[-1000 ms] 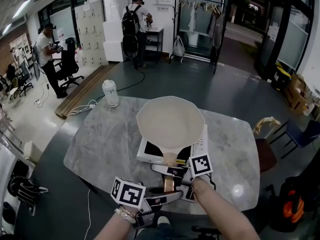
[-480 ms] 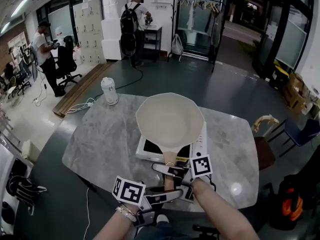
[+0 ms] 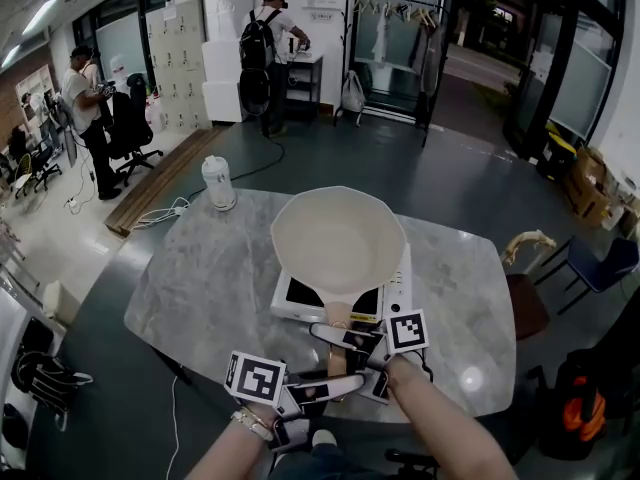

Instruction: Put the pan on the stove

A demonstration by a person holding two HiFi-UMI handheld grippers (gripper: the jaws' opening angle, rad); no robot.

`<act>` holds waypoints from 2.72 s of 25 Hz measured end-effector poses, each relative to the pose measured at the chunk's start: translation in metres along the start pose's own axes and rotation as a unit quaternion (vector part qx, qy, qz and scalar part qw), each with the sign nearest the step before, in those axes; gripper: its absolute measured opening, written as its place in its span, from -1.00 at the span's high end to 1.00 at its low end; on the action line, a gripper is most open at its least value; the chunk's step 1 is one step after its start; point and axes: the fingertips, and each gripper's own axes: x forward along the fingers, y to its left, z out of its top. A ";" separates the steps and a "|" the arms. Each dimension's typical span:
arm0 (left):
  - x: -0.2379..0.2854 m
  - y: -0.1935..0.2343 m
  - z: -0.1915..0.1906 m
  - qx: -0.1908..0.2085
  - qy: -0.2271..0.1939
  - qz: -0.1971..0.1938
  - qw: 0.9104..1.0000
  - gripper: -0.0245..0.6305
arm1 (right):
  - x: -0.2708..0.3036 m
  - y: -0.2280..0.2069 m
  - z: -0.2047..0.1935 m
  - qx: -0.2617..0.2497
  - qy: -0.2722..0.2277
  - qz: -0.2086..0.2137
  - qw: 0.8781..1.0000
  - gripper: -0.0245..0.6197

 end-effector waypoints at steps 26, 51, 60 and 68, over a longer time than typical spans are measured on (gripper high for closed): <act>-0.052 0.019 0.044 0.065 -0.122 0.055 0.989 0.01 | -0.060 -0.017 0.013 -0.013 -0.061 -0.108 0.992 0.00; -0.135 -0.031 0.164 0.381 -0.303 0.240 0.840 0.86 | -0.135 0.062 0.071 -0.207 -0.272 -0.184 0.922 0.52; -0.145 -0.046 0.171 0.499 -0.296 0.348 0.736 0.87 | -0.135 0.084 0.074 -0.472 -0.282 -0.322 0.771 0.80; -0.153 -0.076 0.172 0.548 -0.324 0.346 0.689 0.87 | -0.134 0.100 0.071 -0.580 -0.271 -0.370 0.674 0.85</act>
